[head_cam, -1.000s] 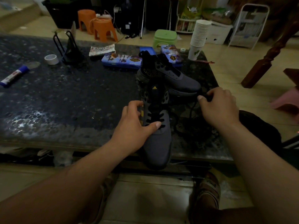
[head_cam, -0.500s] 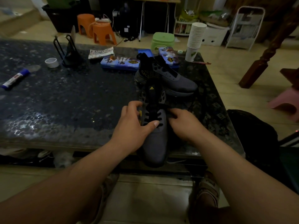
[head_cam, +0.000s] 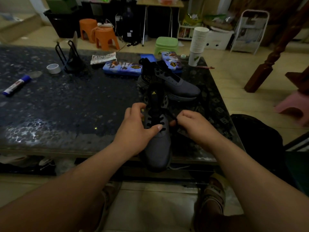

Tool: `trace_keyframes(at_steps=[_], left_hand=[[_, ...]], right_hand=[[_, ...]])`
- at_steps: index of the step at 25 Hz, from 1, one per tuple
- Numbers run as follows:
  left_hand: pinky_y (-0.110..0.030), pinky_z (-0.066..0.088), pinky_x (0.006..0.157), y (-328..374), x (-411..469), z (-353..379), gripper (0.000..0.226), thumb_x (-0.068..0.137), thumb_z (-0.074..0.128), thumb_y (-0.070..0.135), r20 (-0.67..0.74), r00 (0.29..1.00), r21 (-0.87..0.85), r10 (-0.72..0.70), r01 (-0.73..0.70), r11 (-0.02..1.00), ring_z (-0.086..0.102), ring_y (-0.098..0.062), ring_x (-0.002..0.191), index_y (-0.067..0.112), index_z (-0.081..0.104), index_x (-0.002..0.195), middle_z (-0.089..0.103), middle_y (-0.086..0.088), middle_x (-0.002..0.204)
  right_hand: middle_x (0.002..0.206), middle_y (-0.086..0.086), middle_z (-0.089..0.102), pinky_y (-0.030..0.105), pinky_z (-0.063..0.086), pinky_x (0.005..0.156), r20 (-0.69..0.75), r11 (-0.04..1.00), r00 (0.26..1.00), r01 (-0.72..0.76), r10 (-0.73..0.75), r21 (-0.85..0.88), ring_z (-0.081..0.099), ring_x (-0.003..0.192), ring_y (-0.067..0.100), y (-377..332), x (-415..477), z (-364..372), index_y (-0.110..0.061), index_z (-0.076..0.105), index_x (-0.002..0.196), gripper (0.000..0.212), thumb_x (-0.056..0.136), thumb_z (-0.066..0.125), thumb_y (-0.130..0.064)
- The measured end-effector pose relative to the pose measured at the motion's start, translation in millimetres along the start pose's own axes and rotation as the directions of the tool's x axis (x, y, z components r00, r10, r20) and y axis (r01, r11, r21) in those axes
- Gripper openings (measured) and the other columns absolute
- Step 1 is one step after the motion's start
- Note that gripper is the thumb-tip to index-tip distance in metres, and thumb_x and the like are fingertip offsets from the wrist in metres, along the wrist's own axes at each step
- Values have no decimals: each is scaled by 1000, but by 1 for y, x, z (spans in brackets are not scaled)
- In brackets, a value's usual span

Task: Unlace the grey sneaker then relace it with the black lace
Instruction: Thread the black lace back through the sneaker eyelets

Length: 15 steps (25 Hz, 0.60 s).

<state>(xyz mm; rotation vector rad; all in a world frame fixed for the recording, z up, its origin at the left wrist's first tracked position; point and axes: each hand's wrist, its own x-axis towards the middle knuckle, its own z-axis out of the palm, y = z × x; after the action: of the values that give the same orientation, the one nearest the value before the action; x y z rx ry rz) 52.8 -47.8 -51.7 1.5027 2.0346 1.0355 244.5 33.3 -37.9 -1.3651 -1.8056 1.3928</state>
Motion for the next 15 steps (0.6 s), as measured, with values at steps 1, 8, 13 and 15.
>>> trace_keyframes(at_steps=[1,8,13,15], left_hand=[[-28,46,87,2,0,1,82,82,83,47,0,1000,5,6,-6,1000,52,-13,111,30,35,146,40,4,126],[-34,50,86,21,2,-3,70,84,81,41,-28,979,180,201,-193,965,53,-13,101,37,39,140,39,10,113],[-41,49,84,35,0,-3,49,91,71,36,119,934,355,338,-358,864,56,-19,100,36,50,135,46,10,100],[-43,46,84,43,1,0,33,96,62,40,183,896,514,405,-438,738,58,-22,102,34,57,128,55,7,100]], right_hand=[[97,15,76,51,55,78,-5,999,1000,-13,13,33,67,82,33,0,-2,1,-25,70,73,20,89,58,-30],[78,7,64,34,53,67,200,1000,980,2,-7,28,61,71,20,-3,-13,0,-4,64,103,8,96,67,-7],[82,-2,66,38,52,69,-14,904,973,210,-232,-373,63,76,21,-8,-27,-7,-22,60,88,10,93,68,-23],[80,-7,63,37,46,61,-69,778,906,317,-418,-543,60,74,18,-15,-36,-10,-28,52,91,13,94,64,-26]])
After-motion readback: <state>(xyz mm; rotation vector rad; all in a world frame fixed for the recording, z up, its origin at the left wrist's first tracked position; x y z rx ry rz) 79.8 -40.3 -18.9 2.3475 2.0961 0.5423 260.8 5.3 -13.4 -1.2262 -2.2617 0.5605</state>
